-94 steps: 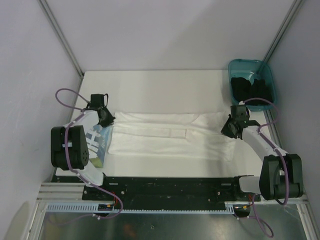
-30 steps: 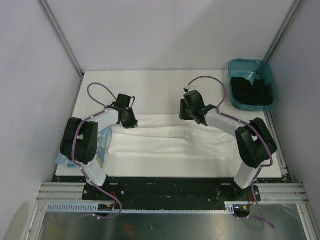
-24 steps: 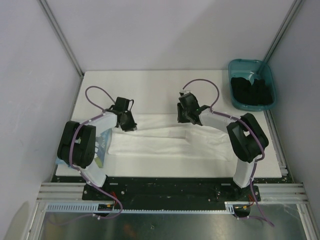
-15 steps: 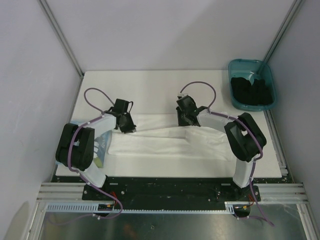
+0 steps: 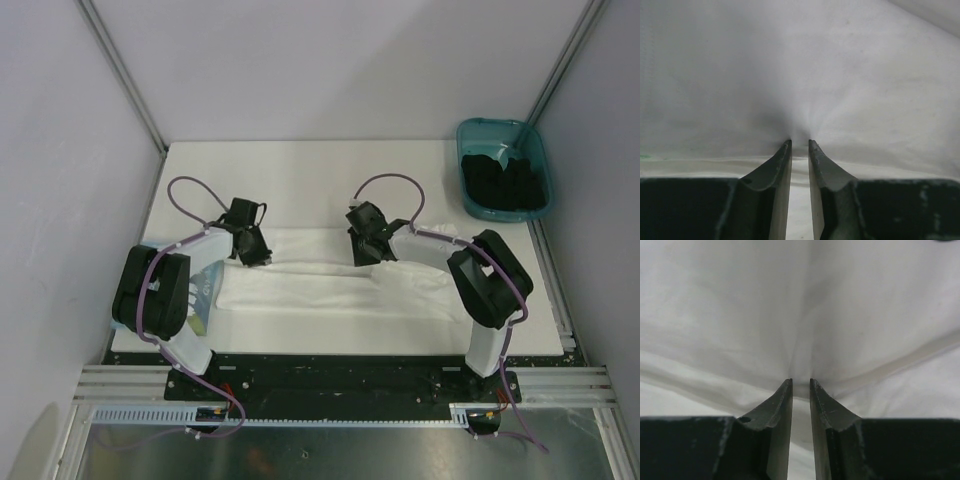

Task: Fold and stack the t-shirts
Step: Fold the other side of the tshirt into a rectangle

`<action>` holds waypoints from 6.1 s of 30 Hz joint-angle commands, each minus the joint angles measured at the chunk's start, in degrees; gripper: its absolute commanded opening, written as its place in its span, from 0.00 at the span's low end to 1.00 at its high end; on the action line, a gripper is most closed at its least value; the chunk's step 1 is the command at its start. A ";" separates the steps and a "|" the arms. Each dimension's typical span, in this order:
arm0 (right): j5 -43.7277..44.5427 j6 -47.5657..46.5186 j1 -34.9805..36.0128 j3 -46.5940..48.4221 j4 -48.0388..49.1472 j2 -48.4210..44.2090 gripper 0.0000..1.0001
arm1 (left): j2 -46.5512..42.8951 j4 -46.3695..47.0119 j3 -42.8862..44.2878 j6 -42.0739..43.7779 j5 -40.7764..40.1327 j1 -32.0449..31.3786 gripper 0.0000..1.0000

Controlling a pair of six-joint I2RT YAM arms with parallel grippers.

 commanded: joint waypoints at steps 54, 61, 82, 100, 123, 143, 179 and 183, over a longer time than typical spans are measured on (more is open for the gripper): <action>-2.48 10.87 -38.96 -21.76 -5.74 -33.05 0.38 | 42.12 9.06 56.96 5.27 23.47 -27.13 0.41; -2.92 10.09 -41.06 -23.53 -5.28 -33.37 0.38 | 42.40 9.65 57.16 4.23 24.02 -27.80 0.41; -3.97 10.78 -41.69 -24.88 1.97 -26.18 0.38 | 39.63 11.05 53.95 3.40 23.12 -28.62 0.15; -4.93 11.49 -41.80 -24.42 0.57 -33.02 0.00 | 32.02 12.53 47.30 2.92 20.41 -28.62 0.02; -3.94 13.46 -32.45 -21.46 -12.31 -49.54 0.00 | 15.66 15.53 27.67 0.18 12.03 -28.61 0.00; 2.78 13.44 -30.49 -25.33 -17.48 -47.81 0.00 | 15.41 15.72 20.93 -0.36 13.09 -29.16 0.00; -0.54 24.01 -25.81 -37.21 -20.05 -55.63 0.01 | 19.04 15.82 18.52 0.80 14.00 -30.71 0.00; -1.31 25.15 -25.18 -38.73 -19.21 -56.00 0.02 | 19.42 15.83 18.36 0.91 14.11 -30.68 0.00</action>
